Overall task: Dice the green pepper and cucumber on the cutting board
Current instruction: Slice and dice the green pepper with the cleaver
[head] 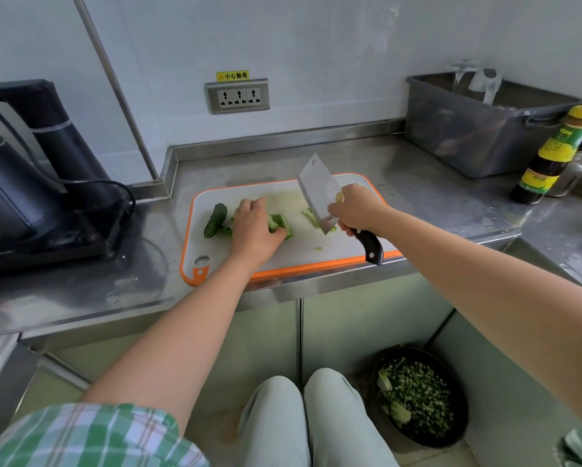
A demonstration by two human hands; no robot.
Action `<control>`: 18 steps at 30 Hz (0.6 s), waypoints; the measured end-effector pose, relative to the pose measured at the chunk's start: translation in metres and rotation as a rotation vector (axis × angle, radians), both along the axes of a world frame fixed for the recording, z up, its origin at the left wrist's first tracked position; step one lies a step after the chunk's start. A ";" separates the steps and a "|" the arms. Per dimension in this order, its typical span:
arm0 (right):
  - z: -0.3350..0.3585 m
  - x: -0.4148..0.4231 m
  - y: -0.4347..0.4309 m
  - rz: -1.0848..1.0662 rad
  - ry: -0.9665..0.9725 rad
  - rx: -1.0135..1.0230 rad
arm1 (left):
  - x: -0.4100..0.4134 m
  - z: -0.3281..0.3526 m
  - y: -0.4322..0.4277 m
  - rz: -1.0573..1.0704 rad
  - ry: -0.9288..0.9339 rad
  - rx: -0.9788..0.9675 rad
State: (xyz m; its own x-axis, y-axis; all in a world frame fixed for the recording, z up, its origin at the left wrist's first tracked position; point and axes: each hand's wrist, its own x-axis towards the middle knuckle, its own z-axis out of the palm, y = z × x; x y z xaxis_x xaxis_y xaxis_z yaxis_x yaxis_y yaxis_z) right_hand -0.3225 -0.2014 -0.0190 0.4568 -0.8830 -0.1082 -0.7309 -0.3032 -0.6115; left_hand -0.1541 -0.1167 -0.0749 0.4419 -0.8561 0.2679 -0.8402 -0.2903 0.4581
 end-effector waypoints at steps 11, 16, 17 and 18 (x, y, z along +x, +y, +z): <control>0.006 -0.037 -0.016 -0.132 -0.124 0.001 | -0.014 0.015 -0.027 -0.282 -0.284 0.031; -0.004 -0.043 -0.031 -0.143 -0.157 0.054 | -0.023 0.012 -0.067 -0.486 -0.344 0.195; -0.006 -0.044 -0.034 -0.141 -0.164 0.066 | -0.022 0.011 -0.073 -0.506 -0.353 0.226; -0.008 -0.045 -0.036 -0.136 -0.171 0.074 | -0.021 0.009 -0.079 -0.522 -0.364 0.245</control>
